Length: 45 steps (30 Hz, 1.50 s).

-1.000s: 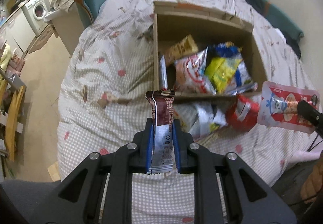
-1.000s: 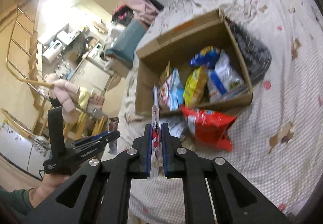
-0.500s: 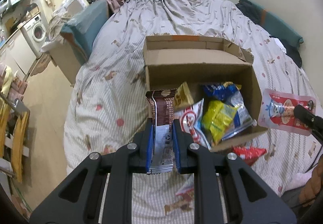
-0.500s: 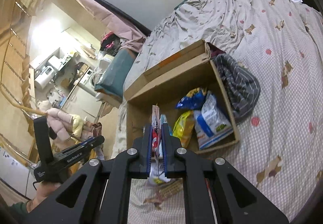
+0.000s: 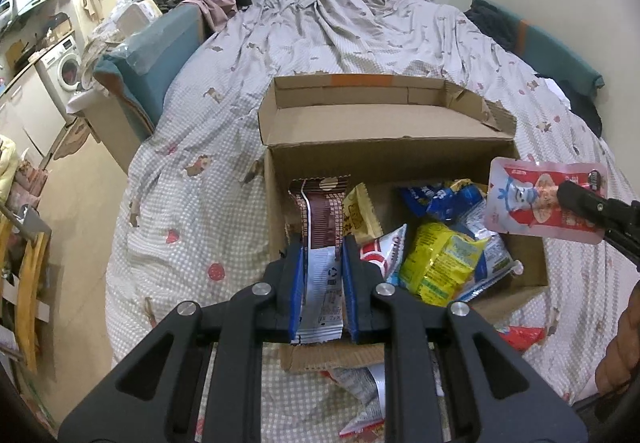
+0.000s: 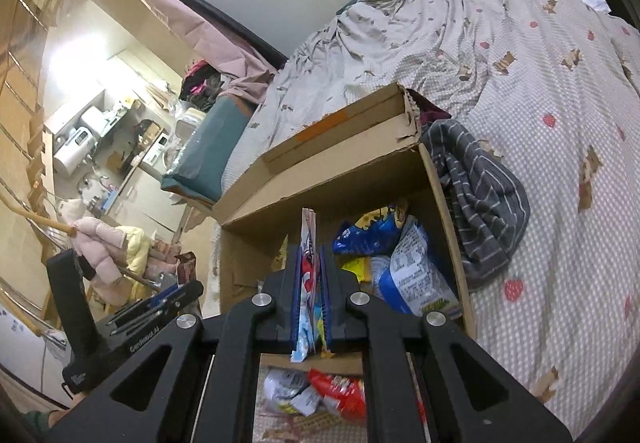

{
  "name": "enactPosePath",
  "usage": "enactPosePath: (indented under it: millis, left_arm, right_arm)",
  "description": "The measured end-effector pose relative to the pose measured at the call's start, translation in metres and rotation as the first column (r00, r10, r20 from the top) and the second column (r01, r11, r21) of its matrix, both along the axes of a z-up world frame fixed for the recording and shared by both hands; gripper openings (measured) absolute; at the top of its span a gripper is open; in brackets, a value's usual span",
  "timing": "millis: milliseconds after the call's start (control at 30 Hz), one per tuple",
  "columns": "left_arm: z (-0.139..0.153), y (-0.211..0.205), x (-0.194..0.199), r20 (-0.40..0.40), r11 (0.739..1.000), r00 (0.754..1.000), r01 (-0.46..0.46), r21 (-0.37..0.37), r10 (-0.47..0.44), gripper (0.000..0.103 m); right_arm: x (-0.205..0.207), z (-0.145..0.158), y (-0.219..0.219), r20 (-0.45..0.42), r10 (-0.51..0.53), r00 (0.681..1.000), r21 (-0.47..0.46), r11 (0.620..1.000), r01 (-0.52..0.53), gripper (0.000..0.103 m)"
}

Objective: Organize snacks
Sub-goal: 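Lower the chocolate bar and pink packet into the box and open both tools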

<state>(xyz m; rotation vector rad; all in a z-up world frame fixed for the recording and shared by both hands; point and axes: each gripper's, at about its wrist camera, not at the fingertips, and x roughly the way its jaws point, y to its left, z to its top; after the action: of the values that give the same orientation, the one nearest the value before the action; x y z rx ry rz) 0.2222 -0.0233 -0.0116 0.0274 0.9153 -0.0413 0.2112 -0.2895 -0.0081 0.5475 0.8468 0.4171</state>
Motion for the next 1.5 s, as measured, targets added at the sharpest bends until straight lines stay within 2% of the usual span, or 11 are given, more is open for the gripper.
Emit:
enactPosePath:
  millis: [200, 500, 867, 1100, 1200, 1300, 1333, 1367, 1400, 1433, 1500]
  left_arm:
    - [-0.015, 0.002, 0.01, -0.016, 1.0, 1.0, -0.021, -0.021, 0.02, 0.015]
    - [-0.024, -0.005, 0.01, -0.021, 1.0, 1.0, -0.001, -0.004, 0.001, 0.015]
    - [-0.027, -0.007, 0.008, -0.017, 1.0, 1.0, 0.005, -0.006, -0.005, 0.015]
    - [-0.026, -0.005, 0.008, -0.019, 1.0, 1.0, -0.003, -0.019, 0.003, 0.016]
    - [-0.025, -0.006, 0.008, -0.019, 1.0, 1.0, 0.004, -0.021, -0.005, 0.021]
    - [-0.023, -0.008, 0.005, -0.003, 1.0, 1.0, 0.012, -0.014, -0.012, 0.042]
    - [-0.021, -0.009, 0.004, 0.003, 1.0, 1.0, 0.016, -0.018, -0.016, 0.055]
    - [-0.019, -0.008, 0.003, 0.011, 0.999, 1.0, 0.022, -0.032, -0.022, 0.069]
    - [-0.017, -0.008, 0.001, 0.02, 0.999, 1.0, 0.023, -0.044, -0.022, 0.075]
    - [-0.015, -0.007, 0.0, 0.03, 0.999, 0.999, 0.02, -0.05, -0.019, 0.081]
    - [-0.012, -0.007, -0.002, 0.043, 0.998, 0.999, 0.023, -0.061, -0.02, 0.082]
  right_arm:
    - [0.006, -0.029, 0.004, -0.061, -0.016, 0.998, 0.024, 1.0, 0.017, 0.009]
    - [0.009, -0.047, 0.013, -0.121, 0.007, 0.993, 0.008, 1.0, -0.006, 0.009]
    - [0.01, -0.054, 0.016, -0.156, 0.004, 0.988, -0.012, 1.0, -0.006, 0.013]
    - [0.01, -0.047, 0.022, -0.131, 0.016, 0.991, -0.048, 0.999, -0.022, 0.014]
    - [0.01, -0.043, 0.021, -0.118, 0.009, 0.993, -0.069, 0.998, -0.017, 0.014]
    - [0.009, -0.041, 0.019, -0.106, -0.004, 0.994, -0.077, 0.997, -0.004, 0.014]
    - [0.009, -0.04, 0.018, -0.104, -0.009, 0.994, -0.078, 0.997, 0.001, 0.015]
    - [0.01, -0.039, 0.016, -0.106, -0.012, 0.994, -0.075, 0.997, 0.004, 0.018]
    - [0.01, -0.039, 0.014, -0.114, -0.007, 0.993, -0.057, 0.998, 0.001, 0.029]
    - [0.012, -0.04, 0.012, -0.12, -0.003, 0.993, -0.039, 0.999, -0.002, 0.045]
    - [0.009, -0.038, 0.009, -0.105, -0.02, 0.994, -0.031, 0.999, 0.016, 0.074]
